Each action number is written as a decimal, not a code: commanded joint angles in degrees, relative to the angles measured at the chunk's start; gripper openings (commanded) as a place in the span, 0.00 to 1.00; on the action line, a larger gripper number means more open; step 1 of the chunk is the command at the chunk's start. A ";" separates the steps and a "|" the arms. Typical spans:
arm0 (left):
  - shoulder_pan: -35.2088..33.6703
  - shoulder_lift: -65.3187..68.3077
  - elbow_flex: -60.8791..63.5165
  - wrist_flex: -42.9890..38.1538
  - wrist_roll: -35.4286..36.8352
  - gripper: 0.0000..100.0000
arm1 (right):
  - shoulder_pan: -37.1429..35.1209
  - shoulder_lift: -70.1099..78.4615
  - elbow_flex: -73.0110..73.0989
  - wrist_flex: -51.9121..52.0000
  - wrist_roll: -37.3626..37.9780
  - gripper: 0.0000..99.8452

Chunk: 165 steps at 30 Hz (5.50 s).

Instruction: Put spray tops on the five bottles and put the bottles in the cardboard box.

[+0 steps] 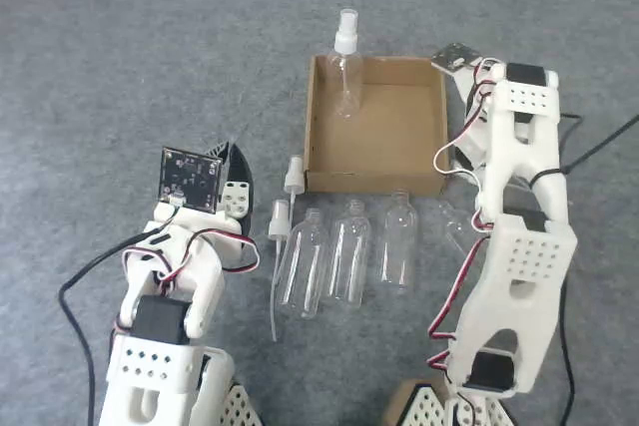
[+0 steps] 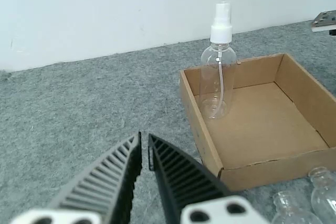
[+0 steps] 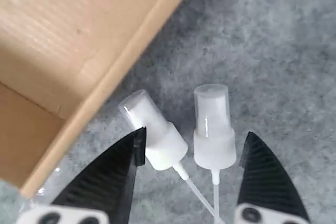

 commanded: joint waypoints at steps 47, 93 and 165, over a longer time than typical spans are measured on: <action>-35.78 -0.62 -7.78 5.10 -10.11 0.01 | -48.84 -19.12 -13.54 3.56 -66.02 0.05; -23.82 -0.70 -9.54 29.98 -15.03 0.02 | -30.55 -36.70 -0.62 19.56 -32.88 0.23; -15.82 -1.14 0.31 23.82 -14.68 0.02 | 6.99 -24.84 28.40 -12.53 -7.21 0.05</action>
